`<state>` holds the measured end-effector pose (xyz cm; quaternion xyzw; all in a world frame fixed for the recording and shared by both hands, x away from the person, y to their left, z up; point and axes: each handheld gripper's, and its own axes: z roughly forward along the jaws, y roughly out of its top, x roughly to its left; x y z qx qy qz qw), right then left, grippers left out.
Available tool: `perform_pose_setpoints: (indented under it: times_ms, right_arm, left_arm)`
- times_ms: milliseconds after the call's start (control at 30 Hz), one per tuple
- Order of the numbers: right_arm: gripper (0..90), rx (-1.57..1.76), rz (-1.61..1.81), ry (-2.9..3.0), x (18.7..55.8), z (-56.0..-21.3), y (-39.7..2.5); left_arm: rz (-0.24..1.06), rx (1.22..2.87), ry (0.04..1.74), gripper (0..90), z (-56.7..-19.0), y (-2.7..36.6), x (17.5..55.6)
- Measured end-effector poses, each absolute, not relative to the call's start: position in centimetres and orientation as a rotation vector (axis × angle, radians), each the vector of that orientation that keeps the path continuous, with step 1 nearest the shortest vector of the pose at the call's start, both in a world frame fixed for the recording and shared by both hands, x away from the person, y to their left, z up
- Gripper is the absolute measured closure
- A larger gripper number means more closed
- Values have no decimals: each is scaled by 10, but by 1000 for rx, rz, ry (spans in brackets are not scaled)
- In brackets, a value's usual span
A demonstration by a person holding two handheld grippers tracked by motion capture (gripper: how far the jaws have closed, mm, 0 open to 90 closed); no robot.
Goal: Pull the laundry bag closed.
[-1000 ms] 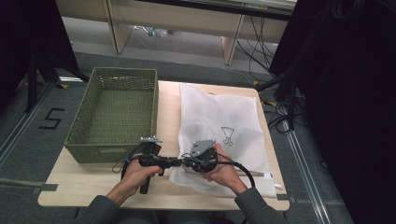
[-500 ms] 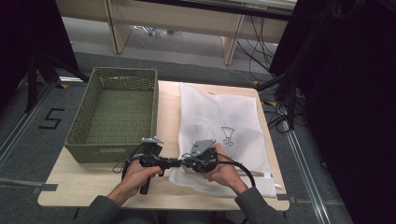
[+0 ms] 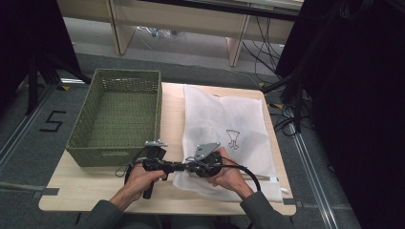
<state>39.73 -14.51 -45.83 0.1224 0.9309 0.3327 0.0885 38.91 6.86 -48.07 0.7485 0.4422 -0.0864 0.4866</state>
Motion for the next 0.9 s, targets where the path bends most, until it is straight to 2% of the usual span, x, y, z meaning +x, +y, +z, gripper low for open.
perform_pose_setpoints:
  times_ms: [167,900]
  right_arm:
    - [831,369,980,2769,397,-457,-145]
    - [833,465,924,2797,394,-453,-151]
  left_arm:
    - [-226,1801,1096,829,-480,70,390]
    - [-163,1798,1092,857,-476,71,384]
